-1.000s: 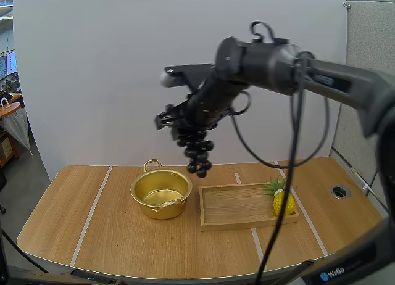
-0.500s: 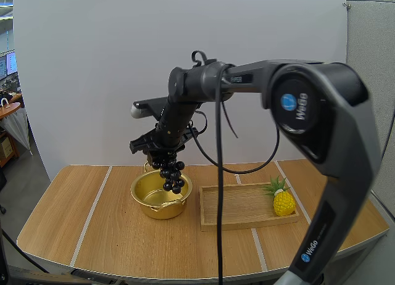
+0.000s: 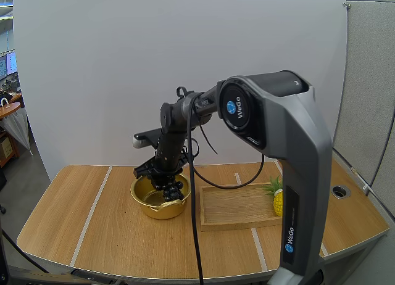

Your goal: Open the pot, put the grape inside, and close it

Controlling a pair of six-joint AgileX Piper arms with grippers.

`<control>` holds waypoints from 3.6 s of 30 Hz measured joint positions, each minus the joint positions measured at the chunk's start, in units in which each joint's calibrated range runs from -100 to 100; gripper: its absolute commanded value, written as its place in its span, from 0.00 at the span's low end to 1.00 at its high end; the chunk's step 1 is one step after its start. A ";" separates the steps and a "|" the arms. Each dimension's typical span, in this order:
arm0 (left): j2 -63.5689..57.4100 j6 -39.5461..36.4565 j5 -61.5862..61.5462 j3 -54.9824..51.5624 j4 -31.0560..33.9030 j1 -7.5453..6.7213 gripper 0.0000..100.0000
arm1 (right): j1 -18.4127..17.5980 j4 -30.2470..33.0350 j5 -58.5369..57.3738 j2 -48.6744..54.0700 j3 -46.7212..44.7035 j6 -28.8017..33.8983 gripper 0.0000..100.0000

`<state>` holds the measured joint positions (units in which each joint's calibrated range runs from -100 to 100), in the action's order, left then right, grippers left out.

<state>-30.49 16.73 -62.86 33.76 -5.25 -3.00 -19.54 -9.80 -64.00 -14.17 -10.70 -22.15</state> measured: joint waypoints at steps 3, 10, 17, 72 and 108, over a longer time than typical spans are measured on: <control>0.00 0.00 0.00 0.00 0.00 0.00 0.00 | 0.00 0.00 0.43 -1.56 0.00 0.00 0.00; 0.00 0.00 0.00 0.00 0.00 0.00 0.00 | -0.06 -0.11 1.89 -6.11 0.25 -0.19 0.00; 0.00 0.00 0.00 0.00 0.00 0.00 0.00 | -0.06 -0.11 1.89 -6.32 0.25 -0.58 0.00; 0.00 0.00 0.00 0.00 0.00 0.00 0.00 | -0.06 -1.97 -12.14 36.97 -12.42 0.79 1.00; 0.00 0.00 0.00 0.00 0.00 0.00 0.00 | 2.85 2.44 -27.57 93.66 -46.53 3.08 0.00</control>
<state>-30.49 16.73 -62.86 33.76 -5.25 -3.00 -16.69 -7.35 -91.57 79.48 -57.23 -19.07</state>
